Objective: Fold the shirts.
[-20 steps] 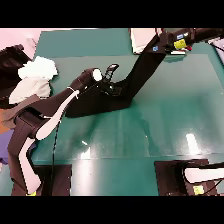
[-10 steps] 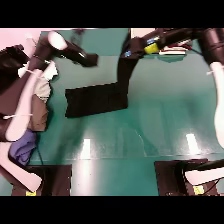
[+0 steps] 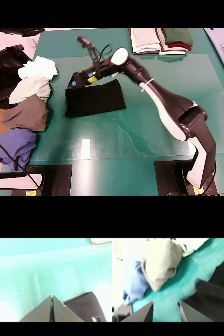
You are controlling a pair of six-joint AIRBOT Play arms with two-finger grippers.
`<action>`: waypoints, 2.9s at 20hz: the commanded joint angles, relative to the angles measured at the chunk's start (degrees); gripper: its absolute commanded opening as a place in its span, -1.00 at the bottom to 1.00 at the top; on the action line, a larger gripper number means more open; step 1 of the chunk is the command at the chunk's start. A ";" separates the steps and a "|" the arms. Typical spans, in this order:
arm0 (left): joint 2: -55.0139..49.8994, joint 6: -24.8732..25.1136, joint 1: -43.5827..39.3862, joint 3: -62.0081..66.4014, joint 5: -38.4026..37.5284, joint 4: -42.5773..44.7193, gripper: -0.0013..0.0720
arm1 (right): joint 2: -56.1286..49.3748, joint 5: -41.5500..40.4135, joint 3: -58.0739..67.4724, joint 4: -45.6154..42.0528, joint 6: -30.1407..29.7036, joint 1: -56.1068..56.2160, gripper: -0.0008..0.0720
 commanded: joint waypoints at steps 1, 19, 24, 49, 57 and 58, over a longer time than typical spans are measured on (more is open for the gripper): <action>2.05 0.04 1.46 0.07 -2.86 1.16 -0.91 | 1.03 -4.68 -4.92 0.00 -1.38 0.11 0.08; 0.02 1.86 -5.55 -1.18 0.79 -0.70 -0.91 | 7.67 0.90 -37.05 -1.11 0.20 -22.91 0.65; -0.33 2.58 -6.05 -1.18 -0.83 -1.36 -0.91 | -2.08 0.68 -24.48 1.49 0.20 -16.83 -0.11; -0.33 2.99 -20.24 -1.16 1.57 -0.66 -0.91 | 53.37 -2.40 -63.12 -30.58 6.88 -94.14 -0.93; -0.33 3.13 -20.24 -1.16 1.03 -0.24 -0.91 | 56.41 1.25 -71.71 -41.81 6.86 -91.69 0.11; -0.33 3.52 -20.24 -1.16 0.66 -0.24 -0.91 | 56.43 2.58 -70.49 -44.35 6.88 -91.82 0.34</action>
